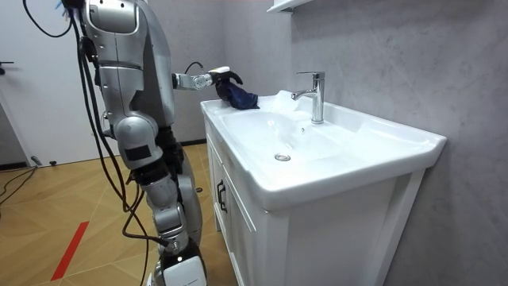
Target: Wipe basin
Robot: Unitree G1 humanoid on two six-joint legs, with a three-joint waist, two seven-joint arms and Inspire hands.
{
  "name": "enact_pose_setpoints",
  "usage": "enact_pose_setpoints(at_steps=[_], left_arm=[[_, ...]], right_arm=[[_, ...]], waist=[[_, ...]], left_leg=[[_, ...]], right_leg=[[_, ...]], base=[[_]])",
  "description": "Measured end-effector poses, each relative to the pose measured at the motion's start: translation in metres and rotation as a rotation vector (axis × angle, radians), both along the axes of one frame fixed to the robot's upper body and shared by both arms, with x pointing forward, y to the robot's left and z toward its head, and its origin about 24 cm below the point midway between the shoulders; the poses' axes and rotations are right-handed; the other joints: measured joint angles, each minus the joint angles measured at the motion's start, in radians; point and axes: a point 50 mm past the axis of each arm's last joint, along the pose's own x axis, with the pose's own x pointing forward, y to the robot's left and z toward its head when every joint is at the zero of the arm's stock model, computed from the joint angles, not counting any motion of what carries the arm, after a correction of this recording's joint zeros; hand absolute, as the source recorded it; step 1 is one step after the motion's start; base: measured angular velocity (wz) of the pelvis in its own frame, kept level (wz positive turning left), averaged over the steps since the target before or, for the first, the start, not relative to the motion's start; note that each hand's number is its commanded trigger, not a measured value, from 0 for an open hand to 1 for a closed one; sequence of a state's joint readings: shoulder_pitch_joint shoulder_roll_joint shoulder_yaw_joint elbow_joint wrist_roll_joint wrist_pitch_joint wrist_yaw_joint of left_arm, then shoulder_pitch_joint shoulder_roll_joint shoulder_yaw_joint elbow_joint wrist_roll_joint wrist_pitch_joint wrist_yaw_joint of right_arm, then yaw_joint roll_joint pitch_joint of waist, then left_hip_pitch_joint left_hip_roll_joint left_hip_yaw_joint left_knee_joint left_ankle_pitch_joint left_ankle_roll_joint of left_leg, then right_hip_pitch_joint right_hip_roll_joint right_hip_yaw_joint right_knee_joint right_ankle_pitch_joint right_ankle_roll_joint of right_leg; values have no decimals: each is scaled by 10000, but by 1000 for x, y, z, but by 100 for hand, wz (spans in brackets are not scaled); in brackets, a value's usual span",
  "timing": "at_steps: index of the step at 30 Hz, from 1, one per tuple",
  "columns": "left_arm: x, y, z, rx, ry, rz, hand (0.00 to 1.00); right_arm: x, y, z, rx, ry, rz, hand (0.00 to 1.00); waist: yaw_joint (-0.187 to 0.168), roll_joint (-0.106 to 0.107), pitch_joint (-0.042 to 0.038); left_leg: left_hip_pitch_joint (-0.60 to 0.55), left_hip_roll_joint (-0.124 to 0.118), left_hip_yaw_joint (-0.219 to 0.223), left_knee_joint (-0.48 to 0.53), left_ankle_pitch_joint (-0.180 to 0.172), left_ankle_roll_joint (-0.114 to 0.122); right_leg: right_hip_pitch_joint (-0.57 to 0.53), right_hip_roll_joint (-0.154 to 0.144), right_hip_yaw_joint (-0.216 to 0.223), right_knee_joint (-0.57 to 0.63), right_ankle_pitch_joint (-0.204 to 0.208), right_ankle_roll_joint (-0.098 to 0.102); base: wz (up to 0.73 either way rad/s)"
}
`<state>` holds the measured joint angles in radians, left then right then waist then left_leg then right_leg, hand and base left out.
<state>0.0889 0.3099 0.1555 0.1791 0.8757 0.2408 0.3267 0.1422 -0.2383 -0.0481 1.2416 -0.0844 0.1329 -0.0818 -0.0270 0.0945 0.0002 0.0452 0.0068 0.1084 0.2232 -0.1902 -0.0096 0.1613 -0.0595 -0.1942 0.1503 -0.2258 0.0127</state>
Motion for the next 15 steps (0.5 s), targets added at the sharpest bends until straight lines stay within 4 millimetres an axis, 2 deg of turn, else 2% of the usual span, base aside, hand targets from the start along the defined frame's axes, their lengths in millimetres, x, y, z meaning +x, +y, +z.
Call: enact_pose_setpoints(at_steps=[8,15], left_arm=[[1,-3,2,-512,-835,75,0],[6,-12,15,-559,-2128,-636,0]], right_arm=[[0,2,-1,27,84,251,0],[-3,2,-1,57,159,229,0]], waist=[[-55,-9,0],[-31,-53,8]], left_leg=[[35,-9,1,-12,1,1],[56,-10,-27,-15,1,1]], right_leg=[[23,-8,2,8,-4,7],[26,-8,10,10,-4,8]], base=[[0],[0]])
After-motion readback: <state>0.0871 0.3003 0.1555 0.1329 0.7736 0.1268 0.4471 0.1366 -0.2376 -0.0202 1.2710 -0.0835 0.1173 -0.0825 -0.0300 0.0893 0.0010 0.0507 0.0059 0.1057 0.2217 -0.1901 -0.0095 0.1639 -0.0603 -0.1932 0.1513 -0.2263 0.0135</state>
